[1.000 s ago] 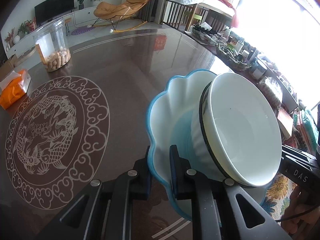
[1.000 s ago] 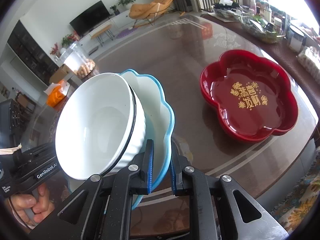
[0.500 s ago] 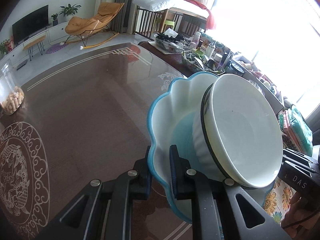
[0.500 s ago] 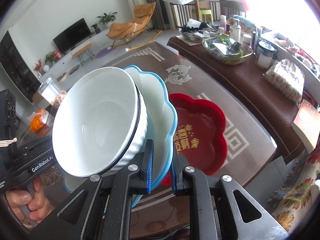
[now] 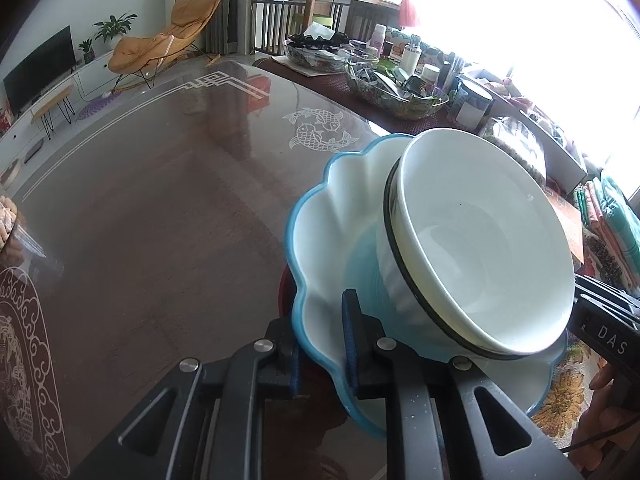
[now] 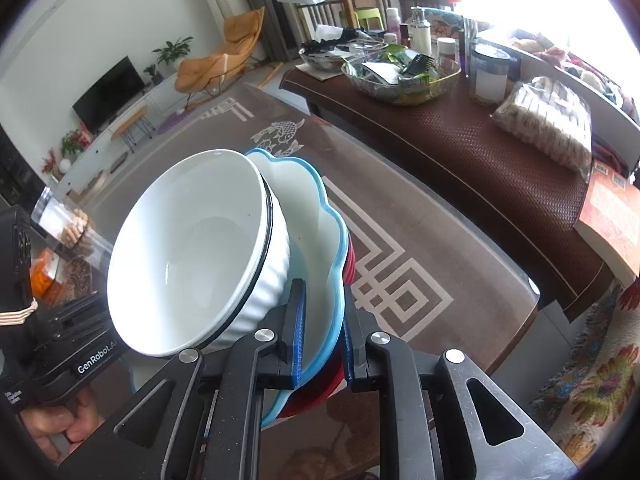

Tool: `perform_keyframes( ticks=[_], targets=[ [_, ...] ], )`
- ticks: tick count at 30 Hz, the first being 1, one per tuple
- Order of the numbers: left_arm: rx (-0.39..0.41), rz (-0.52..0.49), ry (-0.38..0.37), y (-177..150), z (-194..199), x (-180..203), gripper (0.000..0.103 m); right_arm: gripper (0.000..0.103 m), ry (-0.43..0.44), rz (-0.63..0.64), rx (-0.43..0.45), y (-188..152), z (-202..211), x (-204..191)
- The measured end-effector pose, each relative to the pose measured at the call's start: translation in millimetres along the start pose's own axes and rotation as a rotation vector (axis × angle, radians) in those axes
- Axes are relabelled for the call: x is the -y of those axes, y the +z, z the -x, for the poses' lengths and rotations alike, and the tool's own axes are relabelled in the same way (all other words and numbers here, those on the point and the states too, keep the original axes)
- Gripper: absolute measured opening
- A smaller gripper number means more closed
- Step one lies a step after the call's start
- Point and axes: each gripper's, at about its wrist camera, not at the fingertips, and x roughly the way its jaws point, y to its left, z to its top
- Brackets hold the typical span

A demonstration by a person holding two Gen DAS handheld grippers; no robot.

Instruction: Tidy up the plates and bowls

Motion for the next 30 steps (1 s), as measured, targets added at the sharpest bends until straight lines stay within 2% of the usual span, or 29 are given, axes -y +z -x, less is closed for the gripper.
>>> perform_keyframes(
  ticks=[5, 10, 12, 13, 14, 17, 19, 21, 23, 24, 26, 27, 28, 30],
  targets=[
    [0.135, -0.035, 0.102, 9, 37, 4, 0.018, 0.022, -0.008, 0.013, 0.024, -3, -2, 2],
    [0.156, 0.009, 0.126, 10, 63, -16, 0.018, 0.03, -0.015, 0.002, 0.038, -2, 1, 8],
    [0.167, 0.006, 0.159, 3, 76, -20, 0.018, 0.049, -0.032, -0.02, 0.048, -1, 7, 13],
    [0.176, 0.004, 0.177, -3, 84, -21, 0.018, 0.056, -0.035, -0.033, 0.063, -1, 13, 16],
    [0.189, 0.001, 0.197, -9, 93, -21, 0.018, 0.062, -0.035, -0.044, 0.081, -1, 20, 19],
    [0.235, -0.015, 0.275, -27, 129, -16, 0.018, 0.062, -0.076, -0.054, 0.119, -4, 53, 15],
    [0.252, -0.029, 0.298, -40, 152, -9, 0.018, 0.063, -0.127, -0.044, 0.147, -13, 83, 1],
    [0.253, -0.039, 0.28, -55, 174, -3, 0.018, 0.072, -0.159, -0.036, 0.173, -28, 115, -21],
    [0.242, -0.042, 0.224, -68, 192, 0, 0.018, 0.073, -0.145, -0.023, 0.222, -49, 147, -46],
    [0.235, -0.038, 0.194, -73, 200, 0, 0.022, 0.076, -0.144, -0.015, 0.24, -60, 162, -57],
    [0.241, -0.022, 0.165, -84, 217, -1, 0.061, 0.076, -0.142, -0.008, 0.269, -80, 183, -76],
    [0.261, -0.005, 0.162, -89, 226, -1, 0.091, 0.076, -0.137, -0.008, 0.277, -90, 191, -84],
    [0.301, 0.017, 0.159, -95, 238, -3, 0.096, 0.076, -0.13, -0.011, 0.275, -96, 196, -89],
    [0.337, 0.04, 0.186, -103, 255, -4, 0.096, 0.076, -0.106, -0.018, 0.262, -108, 202, -98]
  ],
)
